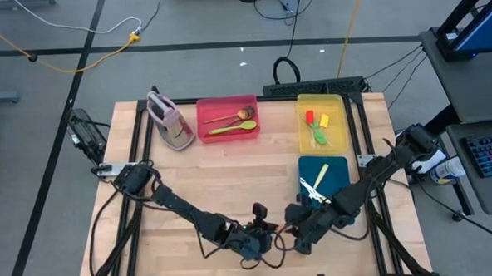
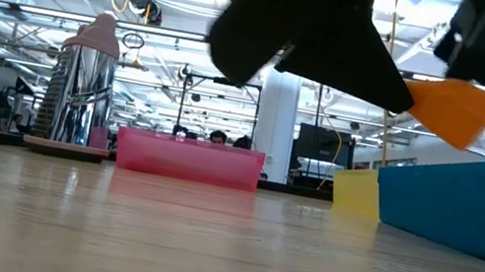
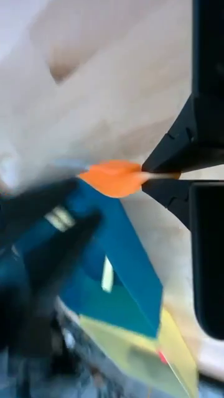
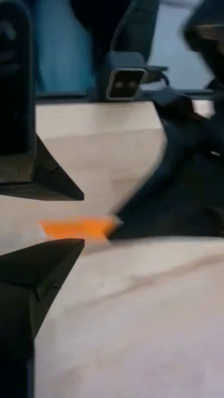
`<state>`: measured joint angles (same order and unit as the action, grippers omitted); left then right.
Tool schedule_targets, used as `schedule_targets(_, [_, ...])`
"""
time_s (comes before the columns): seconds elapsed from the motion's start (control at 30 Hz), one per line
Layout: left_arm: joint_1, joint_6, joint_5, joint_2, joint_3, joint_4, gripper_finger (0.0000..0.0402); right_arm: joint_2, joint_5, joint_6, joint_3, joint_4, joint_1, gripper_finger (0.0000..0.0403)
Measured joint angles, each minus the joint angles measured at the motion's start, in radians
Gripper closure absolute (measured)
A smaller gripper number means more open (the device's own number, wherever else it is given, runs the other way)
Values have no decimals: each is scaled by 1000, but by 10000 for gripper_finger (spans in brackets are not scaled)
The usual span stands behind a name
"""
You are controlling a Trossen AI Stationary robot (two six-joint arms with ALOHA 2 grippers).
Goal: Pick & Place Kitchen Items
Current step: Put the orange spatula into the yellow bin
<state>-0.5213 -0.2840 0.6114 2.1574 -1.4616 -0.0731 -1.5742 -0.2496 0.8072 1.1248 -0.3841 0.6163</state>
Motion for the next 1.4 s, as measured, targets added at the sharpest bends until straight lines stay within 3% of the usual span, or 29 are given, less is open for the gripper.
schedule_targets(0.23, [4, -2, 63, 0, 0, -10, 396, 0, 69, 14, -119, 145, -4, 300])
schedule_targets(0.47, [6, -10, 73, 0, 1, -45, 388, 0, 80, -137, -189, 296, -18, 300])
schedule_targets(0.6, [6, 3, 75, 0, -1, -52, 397, 0, 64, -217, -190, 298, -18, 300])
schedule_targets(0.83, [-1, 69, 71, 0, -3, 3, 385, 28, 40, -218, -190, 275, -19, 300])
schedule_targets(1.07, [-1, 150, -26, -1, -6, 2, 394, 74, -59, -269, -191, 238, -21, 300])
schedule_targets(1.2, [21, 227, -91, -1, -6, -18, 389, 74, -45, -318, -191, 233, -21, 300])
schedule_targets(1.4, [62, 351, -155, -1, -6, 22, 393, 83, -38, -264, -191, 235, -20, 300])
